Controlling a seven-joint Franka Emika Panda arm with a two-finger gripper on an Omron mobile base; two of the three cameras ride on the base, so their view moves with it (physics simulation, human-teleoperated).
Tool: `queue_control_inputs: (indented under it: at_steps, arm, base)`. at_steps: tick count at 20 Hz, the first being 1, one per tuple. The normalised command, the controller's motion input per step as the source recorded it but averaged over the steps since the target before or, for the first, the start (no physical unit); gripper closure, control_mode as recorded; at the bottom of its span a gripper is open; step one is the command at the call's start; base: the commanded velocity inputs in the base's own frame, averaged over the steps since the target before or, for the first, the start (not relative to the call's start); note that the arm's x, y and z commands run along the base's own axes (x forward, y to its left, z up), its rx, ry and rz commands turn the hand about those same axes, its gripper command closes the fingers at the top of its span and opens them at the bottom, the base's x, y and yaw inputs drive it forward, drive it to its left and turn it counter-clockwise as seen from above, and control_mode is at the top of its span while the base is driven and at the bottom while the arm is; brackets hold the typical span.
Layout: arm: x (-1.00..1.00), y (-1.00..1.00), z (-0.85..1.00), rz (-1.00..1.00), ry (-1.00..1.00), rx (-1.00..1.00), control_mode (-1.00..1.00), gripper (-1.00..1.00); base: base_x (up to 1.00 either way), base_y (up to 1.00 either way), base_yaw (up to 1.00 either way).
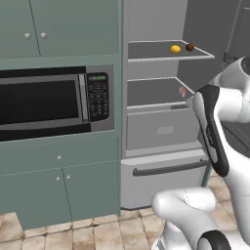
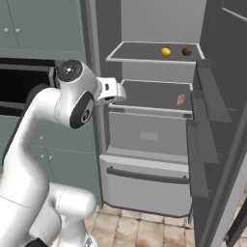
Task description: Open the fridge, remove the apple, lemon, and steak, and place them on any counter.
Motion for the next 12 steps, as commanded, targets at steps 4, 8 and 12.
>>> queue_control_inputs:
  at_steps: [4,8,12]
  arm:
    - [-0.40,0.83,0.57,0.00,0.05,0.04,-1.00,-1.00]
    - [-0.35,0.38,0.27,0.00,0.00,0.00,-1.00,-1.00]
    - [-0.27,0.00,0.05,0.00,0.00,0.00,-1.00,-1.00]
  base:
    - [0.00,0.00,0.00]
    - [0.00,0.00,0.00]
    - [0.00,0.00,0.00]
